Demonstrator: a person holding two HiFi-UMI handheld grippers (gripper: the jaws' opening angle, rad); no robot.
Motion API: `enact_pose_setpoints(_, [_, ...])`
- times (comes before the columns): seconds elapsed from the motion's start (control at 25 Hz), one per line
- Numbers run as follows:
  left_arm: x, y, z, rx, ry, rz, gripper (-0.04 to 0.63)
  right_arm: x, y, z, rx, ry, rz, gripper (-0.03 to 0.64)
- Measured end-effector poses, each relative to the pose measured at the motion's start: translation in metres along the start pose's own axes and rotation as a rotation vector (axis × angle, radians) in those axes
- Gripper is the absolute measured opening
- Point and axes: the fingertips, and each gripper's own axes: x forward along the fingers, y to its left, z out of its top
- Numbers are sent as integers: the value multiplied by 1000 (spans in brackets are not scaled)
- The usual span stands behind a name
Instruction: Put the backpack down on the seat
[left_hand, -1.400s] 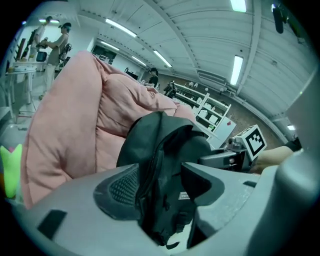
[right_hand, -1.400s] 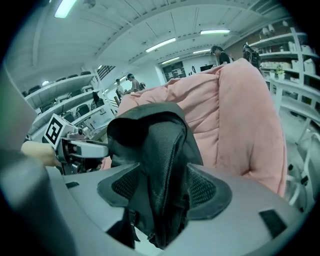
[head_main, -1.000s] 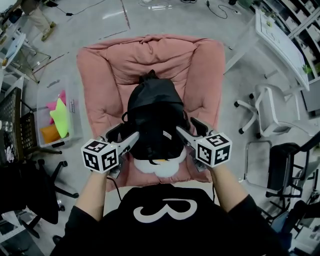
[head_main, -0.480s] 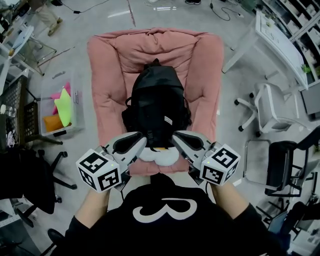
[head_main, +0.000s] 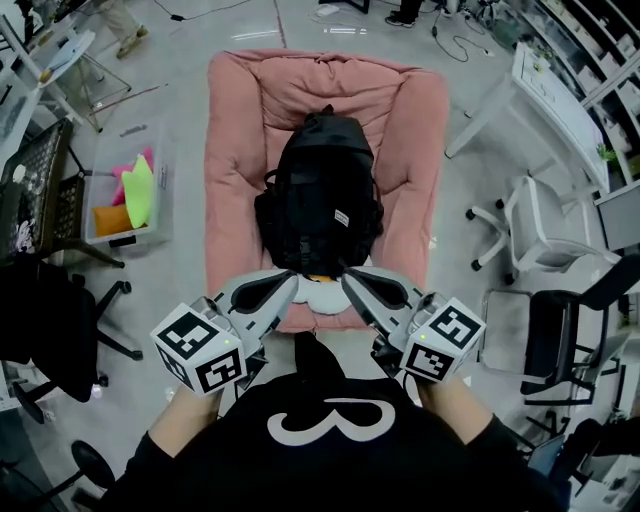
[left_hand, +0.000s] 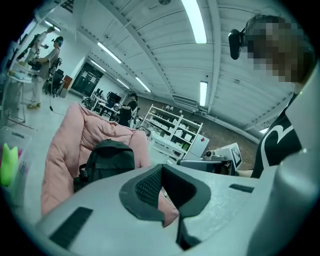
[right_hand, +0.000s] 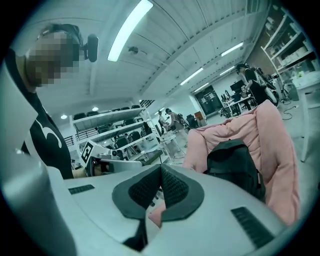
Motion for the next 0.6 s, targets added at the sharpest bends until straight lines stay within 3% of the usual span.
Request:
enact_pose_setpoints(0.32, [-21, -25, -8, 29, 13, 15, 6, -18, 33, -1, -42, -14, 14, 3])
enact_pose_setpoints(0.6, [-17, -30, -10, 66, 40, 19, 6, -23, 31, -2, -33, -20, 7, 3])
